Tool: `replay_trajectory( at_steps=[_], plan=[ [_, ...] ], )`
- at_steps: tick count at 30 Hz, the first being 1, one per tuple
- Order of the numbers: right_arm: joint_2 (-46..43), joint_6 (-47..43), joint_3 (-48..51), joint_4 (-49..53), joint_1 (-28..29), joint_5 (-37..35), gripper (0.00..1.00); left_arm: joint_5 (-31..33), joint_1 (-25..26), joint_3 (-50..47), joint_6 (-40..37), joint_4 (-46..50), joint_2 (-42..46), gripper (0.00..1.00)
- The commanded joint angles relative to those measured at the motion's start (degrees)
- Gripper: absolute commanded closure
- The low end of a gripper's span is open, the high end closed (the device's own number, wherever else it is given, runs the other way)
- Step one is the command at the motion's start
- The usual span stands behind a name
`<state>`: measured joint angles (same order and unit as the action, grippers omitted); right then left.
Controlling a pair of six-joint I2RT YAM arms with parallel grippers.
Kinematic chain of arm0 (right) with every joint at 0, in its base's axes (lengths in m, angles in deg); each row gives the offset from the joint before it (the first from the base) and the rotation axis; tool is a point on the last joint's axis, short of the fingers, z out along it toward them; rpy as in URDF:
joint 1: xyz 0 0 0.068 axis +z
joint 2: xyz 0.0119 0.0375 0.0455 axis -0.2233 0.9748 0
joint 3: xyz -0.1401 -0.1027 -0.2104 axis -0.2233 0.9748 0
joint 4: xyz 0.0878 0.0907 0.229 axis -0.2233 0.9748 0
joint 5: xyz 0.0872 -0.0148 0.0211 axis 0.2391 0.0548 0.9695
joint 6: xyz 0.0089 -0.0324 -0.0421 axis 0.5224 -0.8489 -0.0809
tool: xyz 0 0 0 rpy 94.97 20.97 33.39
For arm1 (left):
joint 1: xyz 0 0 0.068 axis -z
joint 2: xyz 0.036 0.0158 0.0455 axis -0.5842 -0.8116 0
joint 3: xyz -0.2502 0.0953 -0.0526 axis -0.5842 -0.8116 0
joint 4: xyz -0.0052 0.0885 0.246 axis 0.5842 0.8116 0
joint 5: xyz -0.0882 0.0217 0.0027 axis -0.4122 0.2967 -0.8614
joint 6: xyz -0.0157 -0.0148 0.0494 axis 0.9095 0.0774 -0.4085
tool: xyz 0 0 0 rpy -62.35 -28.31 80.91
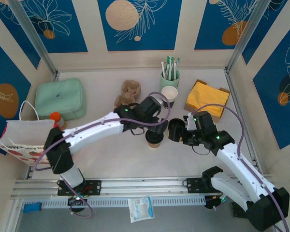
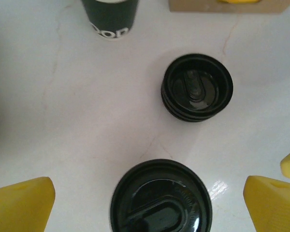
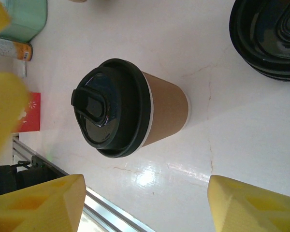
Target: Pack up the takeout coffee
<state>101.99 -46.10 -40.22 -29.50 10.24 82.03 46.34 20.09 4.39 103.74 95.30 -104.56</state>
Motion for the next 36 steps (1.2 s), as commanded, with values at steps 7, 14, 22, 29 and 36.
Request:
replay_trajectory(
  at_steps=[7, 14, 22, 29, 36],
  plan=[
    [11.5, -3.8, -8.5, 4.2, 2.9, -1.9, 0.34, -9.5, -7.6, -14.4, 4.3, -7.4, 10.9, 0.01],
    [19.3, -4.5, -13.3, 3.9, 7.1, -5.5, 0.34, -12.7, -8.5, -19.8, 4.2, -9.7, 12.1, 0.01],
    [24.9, -5.4, -14.8, 3.3, 8.2, -7.9, 0.35, -14.5, -8.5, -21.5, 3.5, -10.9, 10.6, 0.01],
    [26.5, -5.5, -12.7, 2.4, 8.2, -9.2, 0.36, -15.3, -8.5, -23.2, 2.4, -11.4, 8.3, 0.01],
    [25.2, -4.9, -11.8, 1.9, 8.2, -7.8, 0.36, -15.1, -8.5, -24.5, 1.9, -11.8, 7.5, 0.01]
  ],
)
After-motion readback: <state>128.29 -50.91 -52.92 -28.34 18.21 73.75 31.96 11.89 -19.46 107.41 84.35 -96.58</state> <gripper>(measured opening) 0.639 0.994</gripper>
